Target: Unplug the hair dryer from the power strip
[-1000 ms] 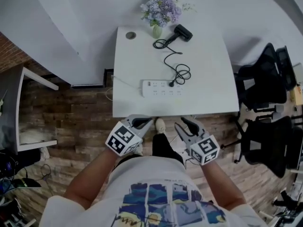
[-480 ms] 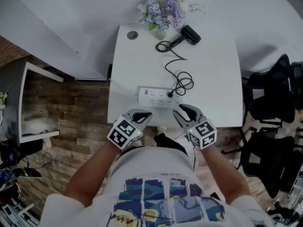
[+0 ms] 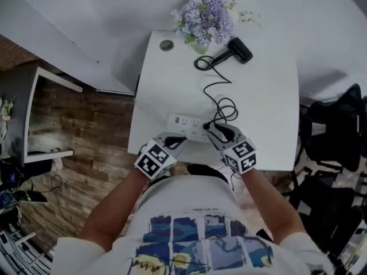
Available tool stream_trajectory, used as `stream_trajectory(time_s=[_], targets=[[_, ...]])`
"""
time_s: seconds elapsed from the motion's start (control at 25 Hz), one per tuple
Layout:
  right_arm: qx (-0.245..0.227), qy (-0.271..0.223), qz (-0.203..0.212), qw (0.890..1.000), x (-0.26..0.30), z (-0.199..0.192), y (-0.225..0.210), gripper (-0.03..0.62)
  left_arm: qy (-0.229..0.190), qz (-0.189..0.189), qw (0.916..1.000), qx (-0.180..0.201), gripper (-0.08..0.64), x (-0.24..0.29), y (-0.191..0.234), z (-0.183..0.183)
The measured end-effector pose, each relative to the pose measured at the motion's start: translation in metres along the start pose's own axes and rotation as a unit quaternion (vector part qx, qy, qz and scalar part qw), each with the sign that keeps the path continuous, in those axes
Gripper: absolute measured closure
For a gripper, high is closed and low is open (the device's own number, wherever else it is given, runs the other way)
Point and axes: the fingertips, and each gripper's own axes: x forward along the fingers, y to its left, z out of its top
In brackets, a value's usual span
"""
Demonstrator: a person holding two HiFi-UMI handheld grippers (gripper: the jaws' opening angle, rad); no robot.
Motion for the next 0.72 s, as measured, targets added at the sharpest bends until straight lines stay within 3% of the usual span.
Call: stream_trajectory(time_s=[0.72], targets=[[-0.025,0.038,0.091,0.995,0.032,-0.003,-0.004,0.486,0.047,0.021,0.9977,-0.044,0.558,0.039,0.024,-0.014]])
